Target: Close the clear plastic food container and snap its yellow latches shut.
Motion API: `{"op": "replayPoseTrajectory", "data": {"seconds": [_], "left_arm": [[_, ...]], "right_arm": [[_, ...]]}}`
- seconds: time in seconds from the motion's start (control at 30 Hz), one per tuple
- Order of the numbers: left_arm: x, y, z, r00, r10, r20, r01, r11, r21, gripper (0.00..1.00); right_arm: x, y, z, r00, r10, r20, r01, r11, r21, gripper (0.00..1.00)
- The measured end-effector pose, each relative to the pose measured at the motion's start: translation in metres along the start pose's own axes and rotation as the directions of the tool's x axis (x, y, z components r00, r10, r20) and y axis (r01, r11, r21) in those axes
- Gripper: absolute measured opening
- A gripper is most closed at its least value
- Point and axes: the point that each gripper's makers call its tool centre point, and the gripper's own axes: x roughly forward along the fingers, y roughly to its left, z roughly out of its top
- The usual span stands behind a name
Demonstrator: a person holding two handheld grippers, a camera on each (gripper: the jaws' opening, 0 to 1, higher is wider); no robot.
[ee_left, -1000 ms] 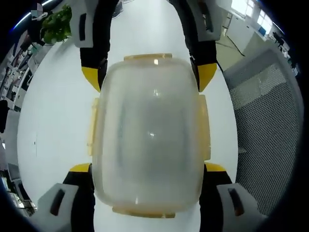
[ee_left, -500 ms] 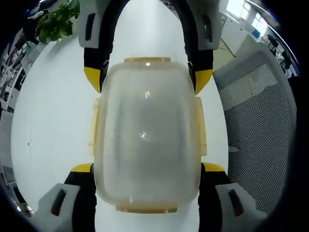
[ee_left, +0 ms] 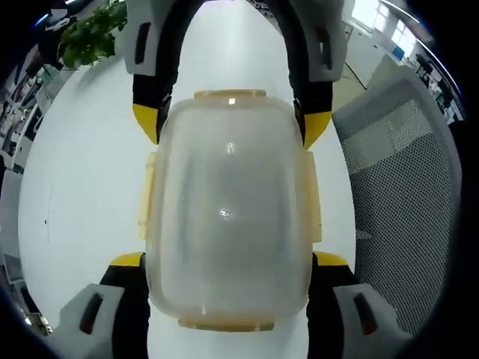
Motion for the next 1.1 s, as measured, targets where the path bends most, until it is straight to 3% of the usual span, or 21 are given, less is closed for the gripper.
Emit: {"op": "replayPoseTrajectory", "data": {"seconds": [0.8, 0.83, 1.1], "left_arm": [[-0.002, 0.001, 0.002, 0.999, 0.01, 0.042, -0.01, 1.0, -0.013, 0.88], [-0.002, 0.0, -0.003, 1.0, 0.009, 0.014, -0.008, 1.0, -0.013, 0.88], [-0.006, 0.003, -0.016, 1.0, 0.008, 0.005, -0.008, 1.0, -0.005, 0.88]], "right_arm": [[0.001, -0.001, 0.0, 1.0, 0.0, -0.017, 0.0, 1.0, 0.007, 0.8], [0.002, -0.001, 0.004, 1.0, 0.0, 0.01, 0.0, 1.0, 0.006, 0.8], [0.005, -0.002, 0.02, 0.999, -0.003, 0.035, 0.002, 1.0, 0.017, 0.8]]}}
